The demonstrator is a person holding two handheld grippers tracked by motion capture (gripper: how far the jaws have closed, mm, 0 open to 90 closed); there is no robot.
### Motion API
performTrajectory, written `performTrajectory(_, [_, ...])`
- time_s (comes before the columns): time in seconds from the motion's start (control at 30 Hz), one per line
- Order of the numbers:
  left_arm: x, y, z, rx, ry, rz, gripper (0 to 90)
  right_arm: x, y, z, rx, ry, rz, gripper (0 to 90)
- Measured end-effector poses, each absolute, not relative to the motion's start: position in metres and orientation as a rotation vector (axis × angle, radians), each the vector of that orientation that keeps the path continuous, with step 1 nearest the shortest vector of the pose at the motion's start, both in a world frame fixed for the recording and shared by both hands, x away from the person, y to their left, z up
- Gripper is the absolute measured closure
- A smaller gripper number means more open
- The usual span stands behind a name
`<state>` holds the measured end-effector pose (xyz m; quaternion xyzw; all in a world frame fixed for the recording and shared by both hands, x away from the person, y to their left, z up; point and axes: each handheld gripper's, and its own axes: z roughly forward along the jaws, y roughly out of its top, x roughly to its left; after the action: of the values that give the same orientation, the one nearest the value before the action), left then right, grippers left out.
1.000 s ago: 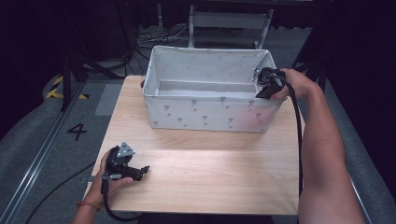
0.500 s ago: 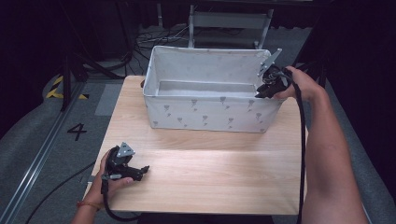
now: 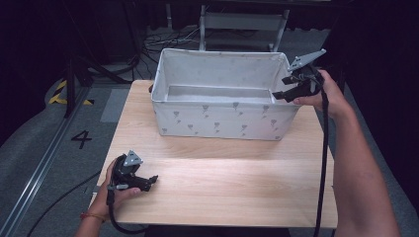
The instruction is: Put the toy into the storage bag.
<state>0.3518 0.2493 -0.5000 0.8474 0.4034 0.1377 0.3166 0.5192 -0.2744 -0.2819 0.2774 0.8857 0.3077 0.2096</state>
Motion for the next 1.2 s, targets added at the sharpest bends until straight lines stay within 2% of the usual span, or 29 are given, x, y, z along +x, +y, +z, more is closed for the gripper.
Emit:
performTrajectory(0.2, [0.352,0.25,-0.5,2.233,1.058,0.37,0.9,0.507,-0.275,-0.279,0.823,2.375,0.828,23.7])
performTrajectory(0.23, [0.352,0.25,-0.5,2.233,1.058,0.37,0.9,0.5,-0.276,-0.277,0.842,2.329,0.862,20.4])
performTrajectory(0.6, [0.352,0.25,-0.5,2.233,1.057,0.369,0.8,0.47,-0.287,-0.279,0.963,2.223,0.956,18.5])
performTrajectory(1.2, [0.352,0.249,-0.5,2.231,1.06,0.364,0.7,0.415,-0.311,-0.291,0.959,2.123,0.958,16.4])
